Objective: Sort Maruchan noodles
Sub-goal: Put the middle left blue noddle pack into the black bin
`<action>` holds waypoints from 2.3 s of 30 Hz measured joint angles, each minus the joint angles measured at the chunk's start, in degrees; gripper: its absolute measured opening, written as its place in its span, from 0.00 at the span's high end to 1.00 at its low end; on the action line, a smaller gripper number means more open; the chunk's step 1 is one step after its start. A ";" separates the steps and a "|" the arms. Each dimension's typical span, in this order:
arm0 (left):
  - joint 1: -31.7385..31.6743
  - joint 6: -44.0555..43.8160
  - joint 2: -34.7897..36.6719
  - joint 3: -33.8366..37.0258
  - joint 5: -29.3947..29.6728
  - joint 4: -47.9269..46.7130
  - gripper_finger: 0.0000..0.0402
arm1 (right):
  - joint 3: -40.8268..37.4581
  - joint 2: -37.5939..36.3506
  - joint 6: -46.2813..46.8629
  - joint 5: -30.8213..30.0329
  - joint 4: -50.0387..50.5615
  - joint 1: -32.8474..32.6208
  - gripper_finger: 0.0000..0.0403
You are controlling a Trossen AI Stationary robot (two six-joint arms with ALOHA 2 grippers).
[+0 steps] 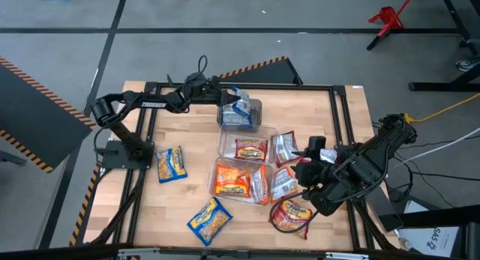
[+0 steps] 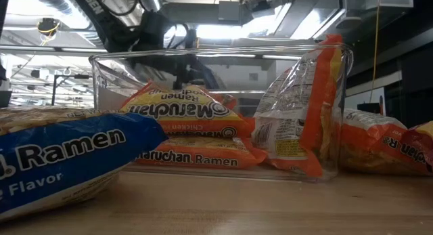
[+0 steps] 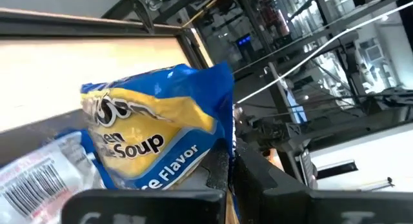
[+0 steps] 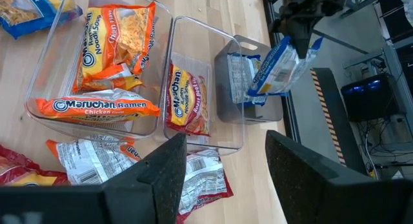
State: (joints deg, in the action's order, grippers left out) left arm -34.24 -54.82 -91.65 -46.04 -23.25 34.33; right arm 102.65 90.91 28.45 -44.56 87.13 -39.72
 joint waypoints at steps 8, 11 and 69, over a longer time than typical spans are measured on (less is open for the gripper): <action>-0.35 -0.25 -2.64 0.02 -0.45 1.42 1.00 | 0.00 0.00 0.00 0.00 0.04 0.00 0.51; -0.34 -0.27 -3.19 0.02 -0.53 1.34 1.00 | 0.00 0.00 0.00 0.02 0.07 0.00 0.51; -5.01 0.18 -2.27 0.02 -8.96 -16.13 0.80 | 0.00 0.00 1.85 3.67 1.43 0.00 0.51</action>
State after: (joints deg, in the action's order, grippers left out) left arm -39.25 -54.64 -93.92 -46.02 -32.21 18.20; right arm 102.65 90.91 30.30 -40.88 88.56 -39.72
